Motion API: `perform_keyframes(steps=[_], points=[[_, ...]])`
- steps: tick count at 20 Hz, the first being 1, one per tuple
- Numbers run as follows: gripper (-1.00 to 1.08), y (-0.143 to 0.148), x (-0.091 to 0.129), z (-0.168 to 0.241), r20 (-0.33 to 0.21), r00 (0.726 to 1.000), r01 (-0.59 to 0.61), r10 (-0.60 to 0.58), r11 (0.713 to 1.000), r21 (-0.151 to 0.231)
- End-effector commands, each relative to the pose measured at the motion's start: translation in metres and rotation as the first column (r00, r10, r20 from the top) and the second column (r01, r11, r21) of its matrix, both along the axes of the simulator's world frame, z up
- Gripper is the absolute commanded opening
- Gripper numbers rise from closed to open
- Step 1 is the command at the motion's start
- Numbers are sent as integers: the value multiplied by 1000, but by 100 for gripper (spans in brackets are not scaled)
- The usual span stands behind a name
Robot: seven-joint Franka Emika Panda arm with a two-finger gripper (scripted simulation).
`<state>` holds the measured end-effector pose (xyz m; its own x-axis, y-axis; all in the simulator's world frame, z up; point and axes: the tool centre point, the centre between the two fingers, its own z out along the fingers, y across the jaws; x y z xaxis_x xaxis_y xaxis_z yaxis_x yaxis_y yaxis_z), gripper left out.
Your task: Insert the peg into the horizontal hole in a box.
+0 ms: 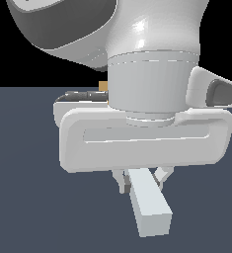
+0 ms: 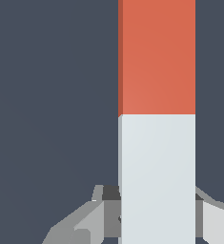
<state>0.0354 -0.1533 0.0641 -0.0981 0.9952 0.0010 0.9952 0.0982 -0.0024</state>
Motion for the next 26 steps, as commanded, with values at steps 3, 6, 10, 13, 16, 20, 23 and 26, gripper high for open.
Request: perform_keyframes(steps=[3, 6, 10, 13, 16, 20, 23, 26], points=[[-100, 56, 2, 17, 2, 1000, 0, 0, 1000, -1], [-100, 94, 3, 27, 2, 1000, -1, 1, 1000, -1], [-100, 143, 5, 41, 2, 1000, -1, 1, 1000, -1], [-100, 176, 7, 50, 2, 1000, -1, 1, 1000, -1], [-100, 203, 10, 58, 2, 1000, -1, 1, 1000, -1], [-100, 228, 12, 64, 2, 1000, -1, 1, 1000, -1], [-100, 238, 14, 67, 2, 1000, -1, 1, 1000, -1], [-100, 241, 14, 68, 2, 1000, -1, 1, 1000, -1]])
